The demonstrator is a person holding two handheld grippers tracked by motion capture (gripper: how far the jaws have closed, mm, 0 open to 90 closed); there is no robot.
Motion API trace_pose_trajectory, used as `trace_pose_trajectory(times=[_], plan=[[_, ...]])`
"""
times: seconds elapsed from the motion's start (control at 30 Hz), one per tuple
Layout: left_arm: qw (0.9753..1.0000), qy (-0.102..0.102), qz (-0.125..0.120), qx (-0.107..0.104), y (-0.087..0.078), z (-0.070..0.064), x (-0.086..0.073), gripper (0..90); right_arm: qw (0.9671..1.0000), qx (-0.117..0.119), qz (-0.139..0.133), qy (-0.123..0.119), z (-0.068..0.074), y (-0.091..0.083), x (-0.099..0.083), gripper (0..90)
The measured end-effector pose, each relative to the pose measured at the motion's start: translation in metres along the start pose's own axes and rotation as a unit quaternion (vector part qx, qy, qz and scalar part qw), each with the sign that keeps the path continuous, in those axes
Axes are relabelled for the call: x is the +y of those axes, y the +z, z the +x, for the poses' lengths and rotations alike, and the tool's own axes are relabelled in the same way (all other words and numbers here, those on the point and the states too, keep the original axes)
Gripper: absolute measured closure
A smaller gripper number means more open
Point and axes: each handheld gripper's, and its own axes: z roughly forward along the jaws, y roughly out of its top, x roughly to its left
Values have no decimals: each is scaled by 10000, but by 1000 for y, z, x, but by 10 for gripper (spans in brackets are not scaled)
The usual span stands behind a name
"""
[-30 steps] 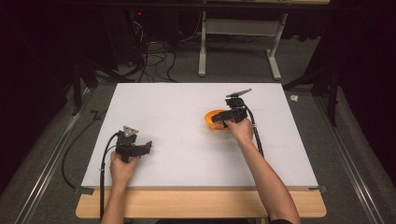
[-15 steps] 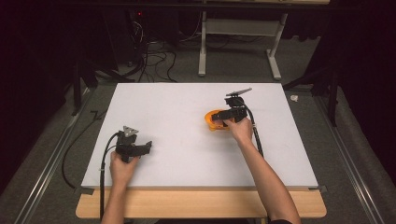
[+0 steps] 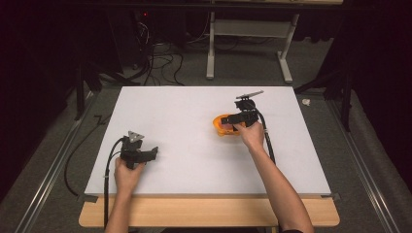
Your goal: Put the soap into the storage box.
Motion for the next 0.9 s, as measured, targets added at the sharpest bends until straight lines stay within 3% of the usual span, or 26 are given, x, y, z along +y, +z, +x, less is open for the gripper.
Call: trace_pose_trajectory(times=[0.53, 0.9], plan=[[10000, -5, 0, -6, 0, 0, 0, 198, 9992, 3, -391, -120, -5, -25, -1, 139], [10000, -14, -2, -8, 0, 0, 0, 199, 9976, -209, -615, -247, -11, -46, -5, 142]])
